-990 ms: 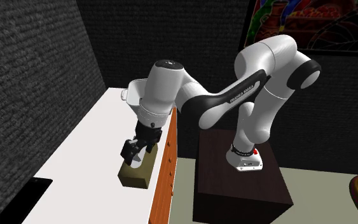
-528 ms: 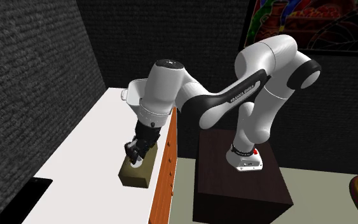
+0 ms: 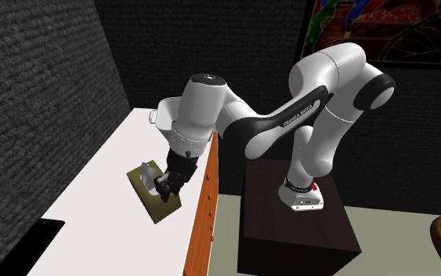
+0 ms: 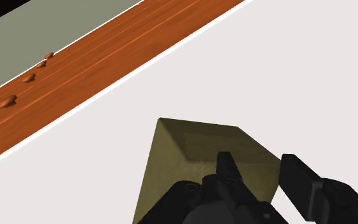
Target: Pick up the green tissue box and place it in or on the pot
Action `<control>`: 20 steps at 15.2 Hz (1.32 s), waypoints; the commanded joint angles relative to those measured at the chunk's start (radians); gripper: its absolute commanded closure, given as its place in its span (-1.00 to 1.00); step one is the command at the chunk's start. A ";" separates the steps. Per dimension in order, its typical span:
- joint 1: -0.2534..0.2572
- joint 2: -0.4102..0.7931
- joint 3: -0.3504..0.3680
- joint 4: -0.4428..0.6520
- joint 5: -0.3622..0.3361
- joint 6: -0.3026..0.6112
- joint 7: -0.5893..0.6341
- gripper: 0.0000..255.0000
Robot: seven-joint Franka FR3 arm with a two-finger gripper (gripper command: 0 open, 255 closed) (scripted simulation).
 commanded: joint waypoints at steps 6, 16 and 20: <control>0.035 -0.094 -0.162 -0.120 0.177 0.214 -0.327 -1.00; 0.030 -0.005 -0.131 -0.120 0.156 0.306 -0.313 -1.00; 0.030 -0.005 -0.131 -0.120 0.156 0.306 -0.313 -1.00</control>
